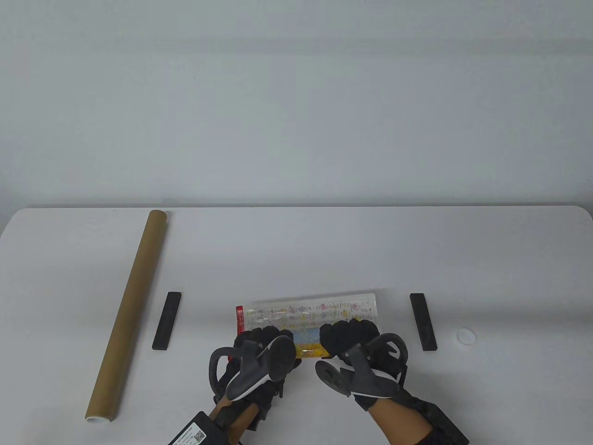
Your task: Roll up map and store in mailing tube
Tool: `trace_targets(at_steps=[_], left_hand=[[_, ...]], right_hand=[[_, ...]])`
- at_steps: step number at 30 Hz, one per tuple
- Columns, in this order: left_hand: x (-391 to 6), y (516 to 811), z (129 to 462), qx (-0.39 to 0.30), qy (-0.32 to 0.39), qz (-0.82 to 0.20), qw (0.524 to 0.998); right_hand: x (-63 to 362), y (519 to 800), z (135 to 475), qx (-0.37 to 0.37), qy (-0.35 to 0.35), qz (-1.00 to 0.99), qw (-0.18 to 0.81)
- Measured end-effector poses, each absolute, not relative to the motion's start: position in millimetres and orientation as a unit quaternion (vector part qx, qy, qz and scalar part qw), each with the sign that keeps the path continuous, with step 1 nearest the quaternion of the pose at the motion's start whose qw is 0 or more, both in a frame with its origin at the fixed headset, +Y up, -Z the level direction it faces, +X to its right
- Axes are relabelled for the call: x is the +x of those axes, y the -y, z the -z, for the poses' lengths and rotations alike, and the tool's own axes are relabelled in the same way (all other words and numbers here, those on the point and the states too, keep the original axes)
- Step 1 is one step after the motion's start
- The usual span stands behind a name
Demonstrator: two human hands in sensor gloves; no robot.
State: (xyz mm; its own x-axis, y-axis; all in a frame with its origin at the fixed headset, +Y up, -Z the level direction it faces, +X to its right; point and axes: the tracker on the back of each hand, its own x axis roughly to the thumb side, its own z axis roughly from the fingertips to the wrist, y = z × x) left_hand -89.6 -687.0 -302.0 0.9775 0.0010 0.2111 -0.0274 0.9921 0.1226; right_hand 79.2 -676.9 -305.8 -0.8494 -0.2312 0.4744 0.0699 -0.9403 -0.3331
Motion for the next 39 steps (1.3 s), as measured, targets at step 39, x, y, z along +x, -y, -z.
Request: trace_targets(at_steps=[39], left_hand=[[-99.4,690.8,313.1,-0.055,0.099,-0.092,0.989]], right_hand=[[77.4,678.6,298.9,-0.295,-0.190,0.931,0.101]])
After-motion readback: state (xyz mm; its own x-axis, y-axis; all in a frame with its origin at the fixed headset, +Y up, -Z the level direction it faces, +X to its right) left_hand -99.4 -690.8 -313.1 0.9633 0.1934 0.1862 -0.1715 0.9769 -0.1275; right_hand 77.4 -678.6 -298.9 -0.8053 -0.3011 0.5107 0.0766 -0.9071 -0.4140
